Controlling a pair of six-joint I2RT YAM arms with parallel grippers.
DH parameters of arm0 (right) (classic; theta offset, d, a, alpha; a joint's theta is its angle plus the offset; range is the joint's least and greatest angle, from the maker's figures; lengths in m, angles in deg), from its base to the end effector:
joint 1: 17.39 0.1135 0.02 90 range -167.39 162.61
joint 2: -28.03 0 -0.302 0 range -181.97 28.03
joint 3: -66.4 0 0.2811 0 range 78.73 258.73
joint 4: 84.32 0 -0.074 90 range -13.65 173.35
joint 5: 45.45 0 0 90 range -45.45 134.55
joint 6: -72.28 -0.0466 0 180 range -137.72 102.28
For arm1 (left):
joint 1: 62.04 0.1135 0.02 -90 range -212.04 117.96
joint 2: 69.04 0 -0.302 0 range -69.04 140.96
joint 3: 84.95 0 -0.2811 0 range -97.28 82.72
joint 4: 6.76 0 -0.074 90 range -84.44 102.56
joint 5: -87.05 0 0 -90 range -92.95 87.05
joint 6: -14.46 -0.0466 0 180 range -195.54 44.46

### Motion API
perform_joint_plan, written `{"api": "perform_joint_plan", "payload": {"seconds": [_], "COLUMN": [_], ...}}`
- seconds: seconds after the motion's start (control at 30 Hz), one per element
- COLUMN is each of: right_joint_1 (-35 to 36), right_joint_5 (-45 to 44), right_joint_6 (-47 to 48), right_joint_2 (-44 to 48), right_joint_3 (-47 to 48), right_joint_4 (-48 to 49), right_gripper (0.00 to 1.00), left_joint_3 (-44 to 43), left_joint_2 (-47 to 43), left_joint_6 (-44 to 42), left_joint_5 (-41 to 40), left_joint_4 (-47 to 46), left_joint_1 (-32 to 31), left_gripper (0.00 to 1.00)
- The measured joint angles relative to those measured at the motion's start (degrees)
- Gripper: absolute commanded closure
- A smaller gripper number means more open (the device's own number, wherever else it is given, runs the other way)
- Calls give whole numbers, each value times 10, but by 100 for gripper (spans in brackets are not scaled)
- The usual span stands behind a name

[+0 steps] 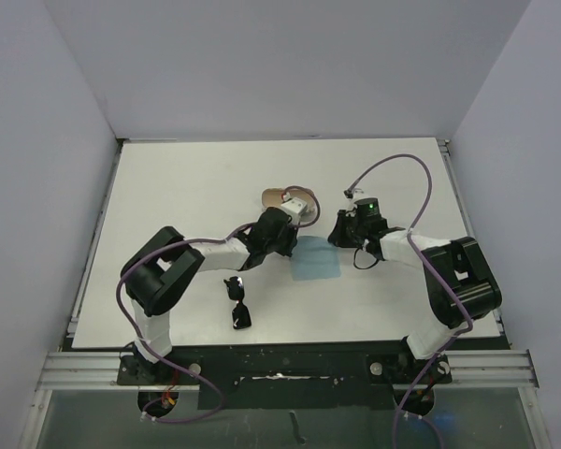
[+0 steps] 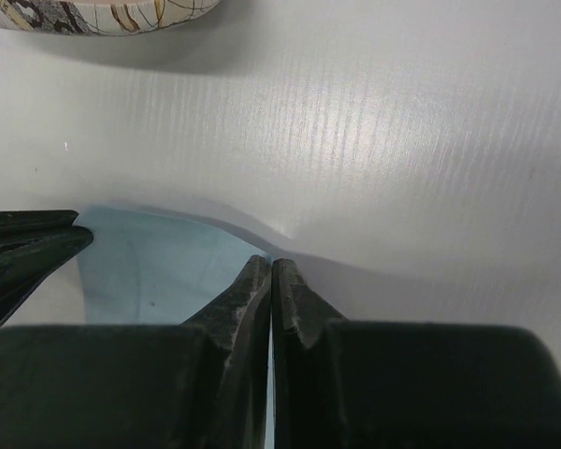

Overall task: Organize the sunglasses
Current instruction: Fold the glasses cleaning cloth at the center of the board.

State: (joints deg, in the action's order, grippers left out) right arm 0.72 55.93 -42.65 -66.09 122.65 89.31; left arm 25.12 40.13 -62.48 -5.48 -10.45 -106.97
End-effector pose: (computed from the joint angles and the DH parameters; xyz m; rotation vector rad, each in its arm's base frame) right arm 0.3292 0.1173 0.1587 0.0421 2.4038 0.5945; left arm 0.3094 -0.3057 0.1508 0.5903 2.1600 -0.5151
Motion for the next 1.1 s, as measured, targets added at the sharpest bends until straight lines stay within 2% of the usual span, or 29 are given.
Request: {"api": "perform_joint_plan", "payload": {"seconds": [1.1], "right_joint_1": [19], "right_joint_5": [-9], "right_joint_6": [-2], "right_joint_2": [64], "right_joint_3": [-45], "right_joint_4": [0], "right_gripper": [100], "left_joint_3": [46], "left_joint_2": [-55], "left_joint_6": [9], "left_joint_5": [-28], "left_joint_4": [-3], "left_joint_1": [-29], "left_gripper": [96]}}
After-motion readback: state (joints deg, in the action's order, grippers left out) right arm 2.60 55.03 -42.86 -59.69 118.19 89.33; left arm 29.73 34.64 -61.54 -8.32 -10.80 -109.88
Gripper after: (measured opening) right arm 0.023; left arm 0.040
